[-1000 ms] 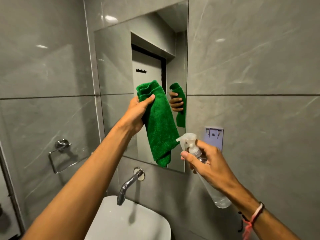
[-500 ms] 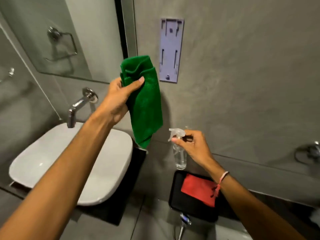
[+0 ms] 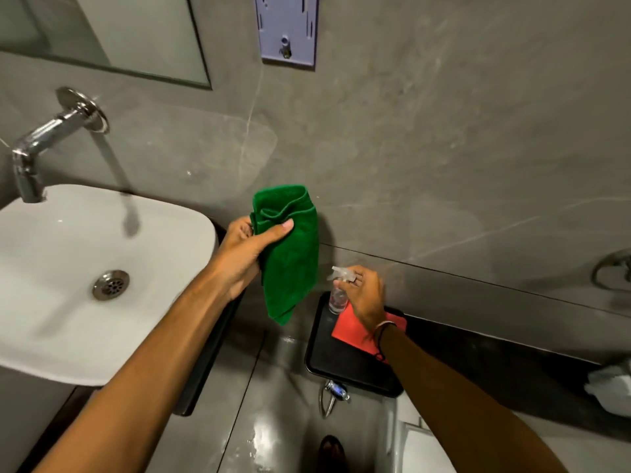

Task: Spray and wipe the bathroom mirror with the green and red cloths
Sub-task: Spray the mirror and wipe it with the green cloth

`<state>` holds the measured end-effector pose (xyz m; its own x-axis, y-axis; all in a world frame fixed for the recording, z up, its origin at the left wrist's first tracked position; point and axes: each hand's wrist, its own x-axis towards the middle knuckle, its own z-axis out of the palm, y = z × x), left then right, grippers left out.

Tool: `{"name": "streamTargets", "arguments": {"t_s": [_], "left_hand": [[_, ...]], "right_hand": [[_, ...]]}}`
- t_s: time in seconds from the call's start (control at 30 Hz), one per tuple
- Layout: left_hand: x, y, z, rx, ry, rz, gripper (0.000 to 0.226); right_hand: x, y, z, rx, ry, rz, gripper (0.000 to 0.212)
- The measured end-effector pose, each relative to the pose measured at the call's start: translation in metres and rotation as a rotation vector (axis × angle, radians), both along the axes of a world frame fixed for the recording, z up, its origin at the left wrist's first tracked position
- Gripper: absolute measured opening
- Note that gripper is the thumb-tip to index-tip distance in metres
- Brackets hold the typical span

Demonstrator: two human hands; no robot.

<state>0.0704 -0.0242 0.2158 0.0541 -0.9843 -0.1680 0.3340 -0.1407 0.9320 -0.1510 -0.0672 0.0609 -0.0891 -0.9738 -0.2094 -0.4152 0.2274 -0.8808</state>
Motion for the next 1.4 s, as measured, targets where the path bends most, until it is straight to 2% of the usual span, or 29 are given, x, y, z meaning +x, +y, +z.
{"name": "streamTargets", "arguments": {"t_s": [0.17, 0.3, 0.43, 0.5, 0.53, 0.63, 0.7, 0.77, 0.87, 0.97, 1.03, 1.13, 1.2, 1.27, 1.37, 1.4], "left_hand": [[0.008, 0.003, -0.003, -0.002, 0.011, 0.016, 0.019], [0.014, 0.006, 0.012, -0.012, 0.008, 0.025, 0.019], [0.018, 0.014, 0.044, -0.041, 0.010, 0.046, 0.019], [0.023, 0.019, 0.069, -0.062, -0.006, 0.054, 0.021], [0.028, 0.021, 0.085, -0.084, -0.018, 0.060, 0.021], [0.040, 0.028, 0.136, -0.182, -0.045, 0.090, 0.022], [0.046, 0.031, 0.173, -0.264, -0.060, 0.128, 0.027], [0.055, 0.035, 0.215, -0.378, -0.079, 0.179, 0.036], [0.073, 0.047, 0.282, -0.521, -0.087, 0.230, 0.045], [0.097, 0.062, 0.343, -0.615, -0.091, 0.173, 0.046], [0.114, 0.074, 0.368, -0.682, -0.043, 0.094, 0.048], [0.123, 0.082, 0.367, -0.754, 0.191, 0.026, 0.055], [0.117, 0.077, 0.355, -0.734, 0.396, -0.006, 0.059], [0.108, 0.067, 0.346, -0.686, 0.566, 0.060, 0.062], [0.098, 0.057, 0.347, -0.769, 0.670, 0.046, 0.077], [0.098, 0.053, 0.349, -0.772, 0.667, 0.082, 0.074]], "right_hand": [[0.002, -0.005, -0.015, 0.053, 0.006, 0.066, 0.017], [-0.002, -0.002, -0.012, 0.082, 0.124, 0.129, 0.023], [-0.002, 0.003, 0.029, 0.017, 0.206, 0.233, 0.050], [0.008, 0.004, 0.068, -0.135, 0.234, 0.281, 0.050], [0.017, 0.004, 0.098, -0.199, 0.173, 0.292, 0.048], [0.047, 0.008, 0.205, -0.239, -0.183, 0.396, 0.046], [0.065, 0.012, 0.276, -0.293, -0.328, 0.589, 0.029], [0.083, 0.019, 0.343, -0.426, -0.358, 0.710, 0.020], [0.107, 0.031, 0.426, -0.624, -0.358, 0.793, 0.030], [0.128, 0.038, 0.490, -0.650, -0.428, 0.833, 0.029], [0.142, 0.041, 0.528, -0.635, -0.514, 0.869, 0.028], [0.166, 0.044, 0.569, -0.599, -0.610, 0.861, 0.029], [0.183, 0.043, 0.583, -0.606, -0.581, 0.799, 0.027], [0.197, 0.040, 0.587, -0.679, -0.470, 0.657, 0.032], [0.201, 0.030, 0.591, -0.970, -0.136, 0.401, 0.042], [0.196, 0.026, 0.594, -1.085, -0.011, 0.329, 0.045]]}}
